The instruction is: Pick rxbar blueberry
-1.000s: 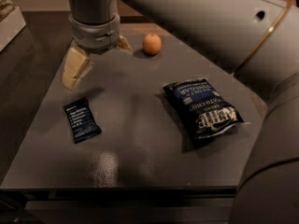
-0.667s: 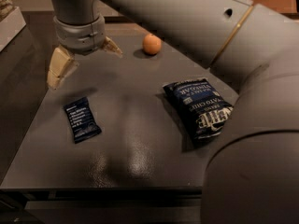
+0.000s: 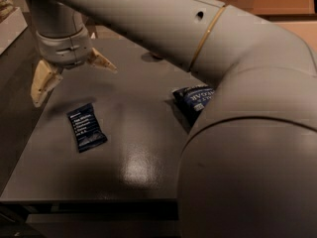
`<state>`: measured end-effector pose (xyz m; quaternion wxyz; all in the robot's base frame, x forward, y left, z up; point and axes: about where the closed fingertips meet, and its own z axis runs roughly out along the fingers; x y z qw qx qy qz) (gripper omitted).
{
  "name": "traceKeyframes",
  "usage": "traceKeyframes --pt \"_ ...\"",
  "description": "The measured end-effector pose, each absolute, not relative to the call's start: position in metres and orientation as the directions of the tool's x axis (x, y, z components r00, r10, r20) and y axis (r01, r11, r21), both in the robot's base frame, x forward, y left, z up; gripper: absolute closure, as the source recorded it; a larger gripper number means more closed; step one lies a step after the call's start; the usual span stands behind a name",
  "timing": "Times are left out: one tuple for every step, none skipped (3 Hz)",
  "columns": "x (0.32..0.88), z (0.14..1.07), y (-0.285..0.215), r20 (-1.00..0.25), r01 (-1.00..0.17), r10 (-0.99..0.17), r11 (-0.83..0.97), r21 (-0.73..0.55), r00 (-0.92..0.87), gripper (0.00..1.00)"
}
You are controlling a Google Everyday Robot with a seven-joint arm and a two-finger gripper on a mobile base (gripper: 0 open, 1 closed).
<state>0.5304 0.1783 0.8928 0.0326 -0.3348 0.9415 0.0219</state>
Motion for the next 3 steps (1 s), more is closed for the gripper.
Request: traceKeyframes --pt "0.522 0.879 0.188 -0.039 -0.599 -0.598 0.800 0.028 -0.800 0.00" --pt "0.514 0.865 0.194 -0.002 -0.576 -0.576 0.817 0.036 -0.817 0.00" --pt "0.506 0.851 0.196 0.037 -0.558 -0.560 0.829 0.041 -0.828 0.00"
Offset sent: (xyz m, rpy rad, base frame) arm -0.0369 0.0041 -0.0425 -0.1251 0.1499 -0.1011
